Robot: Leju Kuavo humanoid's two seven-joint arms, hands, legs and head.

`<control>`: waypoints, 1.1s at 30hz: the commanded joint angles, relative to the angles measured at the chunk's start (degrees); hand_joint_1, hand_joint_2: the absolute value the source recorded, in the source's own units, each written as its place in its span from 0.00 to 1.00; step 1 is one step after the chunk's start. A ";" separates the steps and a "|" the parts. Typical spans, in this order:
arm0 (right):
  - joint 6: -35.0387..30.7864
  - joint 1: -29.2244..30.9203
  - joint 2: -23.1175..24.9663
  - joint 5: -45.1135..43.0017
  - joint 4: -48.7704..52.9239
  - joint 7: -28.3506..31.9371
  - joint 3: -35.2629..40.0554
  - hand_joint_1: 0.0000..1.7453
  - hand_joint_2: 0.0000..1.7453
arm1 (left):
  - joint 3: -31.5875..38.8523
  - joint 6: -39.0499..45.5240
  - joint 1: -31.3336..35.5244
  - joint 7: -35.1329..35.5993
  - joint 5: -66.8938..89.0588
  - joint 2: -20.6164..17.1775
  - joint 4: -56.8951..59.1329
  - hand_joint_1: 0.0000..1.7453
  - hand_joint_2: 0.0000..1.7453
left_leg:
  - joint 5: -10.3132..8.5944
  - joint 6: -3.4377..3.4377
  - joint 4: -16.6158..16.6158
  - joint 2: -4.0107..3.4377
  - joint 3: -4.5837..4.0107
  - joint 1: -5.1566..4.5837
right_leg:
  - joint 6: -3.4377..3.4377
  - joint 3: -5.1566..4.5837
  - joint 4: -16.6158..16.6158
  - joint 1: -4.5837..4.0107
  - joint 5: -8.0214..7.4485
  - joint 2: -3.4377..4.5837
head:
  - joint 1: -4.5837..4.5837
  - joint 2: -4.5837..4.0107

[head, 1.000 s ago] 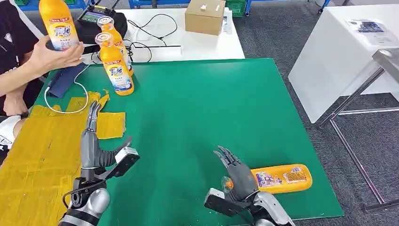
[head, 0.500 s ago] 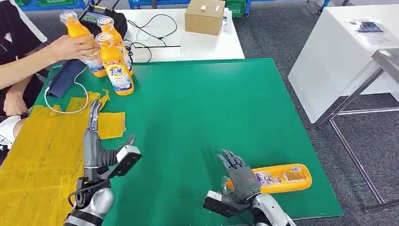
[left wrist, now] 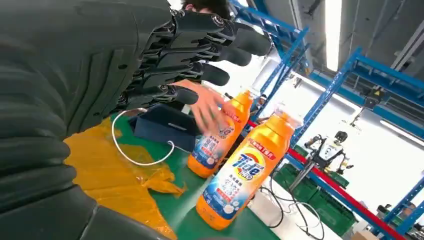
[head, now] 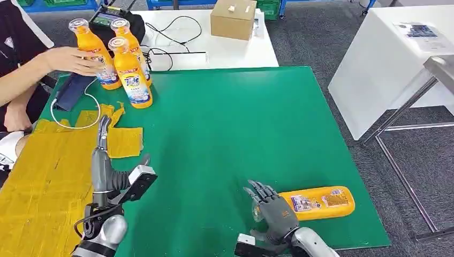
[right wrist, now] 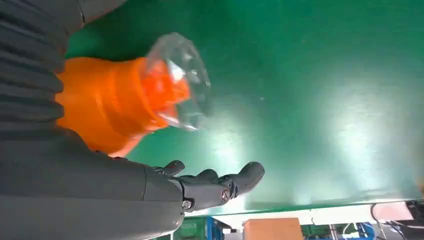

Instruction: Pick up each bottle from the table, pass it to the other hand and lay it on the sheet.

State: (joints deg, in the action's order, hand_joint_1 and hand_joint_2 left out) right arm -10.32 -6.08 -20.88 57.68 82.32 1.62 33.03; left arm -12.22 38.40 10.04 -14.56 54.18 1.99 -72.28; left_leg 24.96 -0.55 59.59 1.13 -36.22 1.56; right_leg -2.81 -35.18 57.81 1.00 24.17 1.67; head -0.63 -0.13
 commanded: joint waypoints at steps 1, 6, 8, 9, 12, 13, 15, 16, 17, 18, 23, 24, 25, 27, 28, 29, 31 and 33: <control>-0.95 -3.02 -6.90 0.88 7.32 -2.95 2.20 0.00 1.00 | 3.26 -0.72 -0.97 0.14 -0.36 0.55 0.07 0.00 1.00 | 0.06 0.09 -0.03 -0.04 0.12 -0.08 | 0.05 0.10 0.00 0.04 0.07 -0.10 | 0.00 0.00; -1.10 -4.29 -8.33 1.41 8.67 -6.08 0.45 0.00 1.00 | 4.62 -0.18 -1.72 -0.67 -1.28 0.94 -0.68 0.00 1.00 | 0.09 0.12 -0.07 -0.09 0.22 -0.08 | 0.10 0.20 -0.05 0.02 0.07 -0.11 | 0.00 0.00; -0.96 -5.13 -8.54 4.57 8.11 -9.39 -1.86 0.00 1.00 | 5.68 -0.07 -2.32 -0.81 -1.60 0.97 -1.38 0.00 1.00 | 0.08 0.11 -0.06 -0.07 0.20 -0.09 | 0.10 0.17 -0.03 0.03 0.08 -0.12 | 0.00 0.00; -0.89 -5.31 -8.62 5.18 7.92 -10.07 -2.28 0.00 1.00 | 5.83 -0.09 -2.42 -0.83 -1.61 0.93 -1.51 0.00 1.00 | 0.10 0.13 -0.11 -0.10 0.32 -0.10 | 0.13 0.28 -0.07 0.03 0.09 -0.14 | 0.00 0.00; -1.03 -5.84 -8.67 6.37 7.73 -11.15 -3.24 0.00 1.00 | 6.20 -0.16 -2.71 -0.86 -1.62 0.89 -1.89 0.00 1.00 | 0.06 0.09 -0.06 -0.07 0.14 -0.06 | 0.07 0.12 -0.05 0.01 0.04 -0.09 | 0.00 0.00; -0.98 -6.17 -8.27 7.68 7.65 -12.16 -4.13 0.00 1.00 | 6.48 -0.18 -2.91 -0.93 -1.55 0.95 -2.13 0.00 1.00 | 0.08 0.13 -0.09 -0.08 0.24 -0.08 | 0.10 0.22 -0.08 0.01 0.07 -0.13 | 0.00 0.00; -0.01 -6.60 -8.46 8.41 7.04 -13.56 -5.44 0.00 1.00 | 6.75 -0.22 -3.19 -1.02 -1.56 0.94 -2.16 0.00 1.00 | 0.09 0.13 -0.11 -0.08 0.29 -0.08 | 0.10 0.26 -0.10 0.01 0.08 -0.14 | 0.00 0.00; 0.07 -6.61 -8.80 8.48 6.90 -13.74 -5.85 0.00 1.00 | 6.78 -0.19 -3.23 -1.06 -1.56 0.92 -2.13 0.00 1.00 | 0.11 0.15 -0.13 -0.12 0.34 -0.08 | 0.12 0.30 -0.12 0.00 0.08 -0.13 | 0.00 0.00; 0.89 -6.86 -9.11 9.33 5.80 -15.07 -7.01 0.00 1.00 | 6.79 -0.20 -3.22 -1.16 -1.61 0.95 -1.95 0.00 1.00 | 0.10 0.16 -0.15 -0.10 0.36 -0.09 | 0.13 0.33 -0.13 0.01 0.08 -0.16 | 0.00 0.00; 1.12 -6.85 -8.92 9.41 4.75 -15.19 -8.04 0.00 1.00 | 6.75 -0.16 -3.19 -1.32 -1.73 0.95 -1.82 0.00 1.00 | 0.09 0.15 -0.13 -0.08 0.31 -0.09 | 0.11 0.29 -0.11 0.02 0.08 -0.16 | 0.00 0.00; 1.26 -6.90 -8.38 9.80 2.95 -14.39 -9.81 0.00 1.00 | 6.65 -0.24 -3.15 -1.45 -1.99 0.76 -1.90 0.00 1.00 | 0.04 0.11 -0.11 -0.04 0.21 -0.06 | 0.08 0.21 -0.12 0.00 0.03 -0.13 | 0.00 0.00; 1.26 -6.90 -8.38 9.80 2.95 -14.39 -9.81 0.00 1.00 | 6.65 -0.24 -3.15 -1.45 -1.99 0.76 -1.90 0.00 1.00 | 0.03 0.09 -0.09 -0.05 0.15 -0.05 | 0.07 0.14 -0.09 0.00 0.02 -0.10 | 0.00 0.00; 1.94 -7.06 -7.82 9.97 2.44 -14.90 -10.88 0.00 1.00 | 6.98 0.42 -3.03 -1.52 -2.62 0.76 -2.05 0.00 1.00 | 0.05 0.11 -0.12 -0.06 0.25 -0.06 | 0.10 0.24 -0.13 0.00 0.04 -0.14 | 0.00 0.00; 2.10 -6.81 -6.76 9.93 -0.43 -14.32 -13.23 0.00 1.00 | 7.79 0.91 -2.89 -1.70 -3.97 0.26 -2.72 0.00 1.00 | 0.06 0.12 -0.16 -0.06 0.31 -0.05 | 0.13 0.30 -0.17 -0.02 0.04 -0.17 | 0.00 0.00; 2.28 -6.76 -6.70 9.24 -1.48 -13.66 -13.91 0.00 1.00 | 8.03 0.88 -2.89 -2.07 -4.67 0.00 -3.07 0.00 1.00 | 0.04 0.09 -0.11 -0.05 0.21 -0.03 | 0.10 0.20 -0.13 -0.03 0.02 -0.13 | 0.00 0.00; 2.19 -6.75 -6.66 7.80 -2.83 -12.19 -14.94 0.00 1.00 | 8.37 0.81 -2.80 -2.38 -5.05 -0.25 -3.26 0.00 1.00 | 0.06 0.12 -0.19 -0.08 0.35 -0.04 | 0.14 0.33 -0.19 -0.04 0.04 -0.16 | 0.00 0.00; 2.16 -6.62 -6.81 6.24 -4.28 -10.50 -15.94 0.00 1.00 | 8.44 0.58 -2.63 -2.81 -5.43 -0.42 -3.25 0.00 1.00 | 0.06 0.12 -0.17 -0.09 0.33 -0.03 | 0.13 0.31 -0.19 -0.04 0.03 -0.14 | 0.00 0.00; 1.91 -6.26 -6.94 5.93 -6.42 -8.74 -17.05 0.00 1.00 | 8.38 0.38 -2.34 -3.18 -5.74 -0.32 -2.73 0.00 1.00 | 0.03 0.09 -0.09 -0.02 0.18 -0.03 | 0.07 0.18 -0.12 -0.02 0.01 -0.12 | 0.00 0.00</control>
State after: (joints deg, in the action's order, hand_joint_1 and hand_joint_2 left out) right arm -8.66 -13.36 -30.32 65.96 86.24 -11.32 21.55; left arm -6.01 39.15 6.29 -16.79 49.72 2.01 -75.93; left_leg 24.97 -0.53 59.59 1.13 -36.22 1.55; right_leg -2.81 -35.19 57.80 1.00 24.18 1.67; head -0.63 -0.13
